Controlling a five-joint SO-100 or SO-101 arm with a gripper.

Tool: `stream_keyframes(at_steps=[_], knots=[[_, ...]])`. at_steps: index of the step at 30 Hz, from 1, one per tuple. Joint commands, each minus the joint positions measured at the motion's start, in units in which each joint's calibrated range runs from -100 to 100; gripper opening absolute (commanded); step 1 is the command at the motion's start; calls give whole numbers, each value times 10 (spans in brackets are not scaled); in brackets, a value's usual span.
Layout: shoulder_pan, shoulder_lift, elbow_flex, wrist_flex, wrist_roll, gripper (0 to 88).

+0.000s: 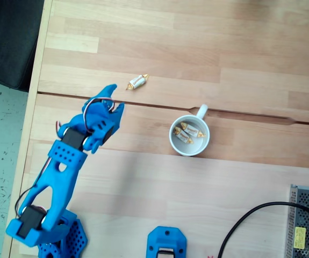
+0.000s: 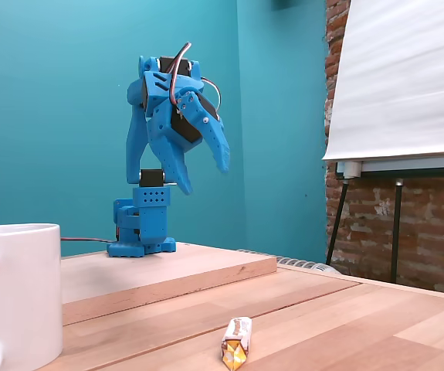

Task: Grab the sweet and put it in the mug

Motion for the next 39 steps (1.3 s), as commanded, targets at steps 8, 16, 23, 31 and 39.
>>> stream_keyframes(at_steps=[8, 16, 23, 31, 39], knots=[[6, 63, -110, 1, -1, 216], [6, 79, -119, 1, -1, 218], [6, 140, -121, 1, -6, 218], [6, 205, -202, 2, -9, 218], [6, 285, -321, 62, -41, 218]])
